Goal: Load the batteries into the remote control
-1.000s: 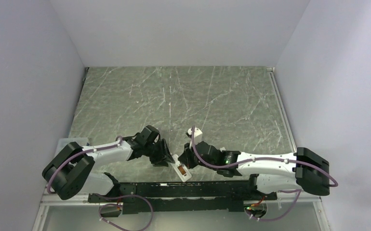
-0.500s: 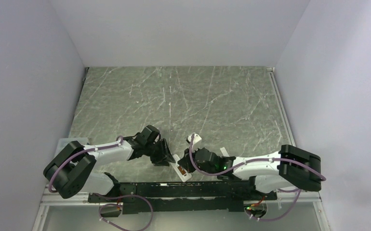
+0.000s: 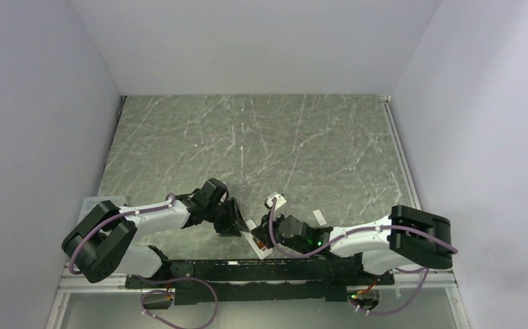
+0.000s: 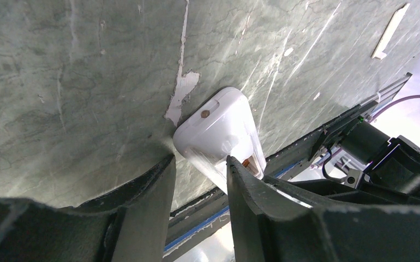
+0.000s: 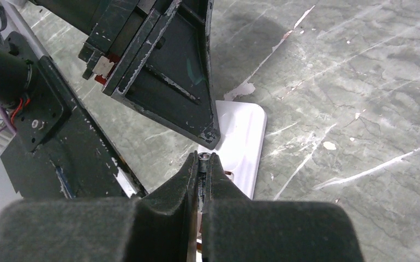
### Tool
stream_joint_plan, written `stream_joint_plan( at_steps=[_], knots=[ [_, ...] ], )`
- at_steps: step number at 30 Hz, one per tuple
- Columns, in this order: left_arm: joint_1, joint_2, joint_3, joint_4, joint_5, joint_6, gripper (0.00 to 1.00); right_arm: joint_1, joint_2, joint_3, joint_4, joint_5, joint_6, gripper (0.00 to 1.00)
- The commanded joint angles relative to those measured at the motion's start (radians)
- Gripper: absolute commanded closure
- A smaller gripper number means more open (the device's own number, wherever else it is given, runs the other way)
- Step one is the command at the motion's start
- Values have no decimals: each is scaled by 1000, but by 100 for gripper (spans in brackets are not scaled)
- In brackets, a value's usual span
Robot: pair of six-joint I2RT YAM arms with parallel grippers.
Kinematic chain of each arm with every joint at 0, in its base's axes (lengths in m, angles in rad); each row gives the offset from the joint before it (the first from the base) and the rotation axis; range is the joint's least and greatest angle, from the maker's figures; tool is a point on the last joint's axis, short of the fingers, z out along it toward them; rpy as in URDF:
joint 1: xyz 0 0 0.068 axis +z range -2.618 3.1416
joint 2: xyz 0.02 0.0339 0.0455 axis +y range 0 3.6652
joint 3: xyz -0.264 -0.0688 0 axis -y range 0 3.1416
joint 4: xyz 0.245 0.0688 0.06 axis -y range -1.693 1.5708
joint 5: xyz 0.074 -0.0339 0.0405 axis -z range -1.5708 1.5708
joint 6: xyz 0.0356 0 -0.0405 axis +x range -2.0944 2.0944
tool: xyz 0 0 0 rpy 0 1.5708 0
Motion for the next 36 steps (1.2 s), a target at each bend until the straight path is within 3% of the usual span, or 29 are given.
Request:
stream_joint_plan(
  at_steps=[1, 36],
  knots=[
    [0, 15, -4, -18, -38, 26, 54, 6, 5, -11, 69, 46, -23, 100],
    [1, 39, 0, 3, -31, 25, 55, 44, -23, -12, -51, 98, -107, 100]
  ],
)
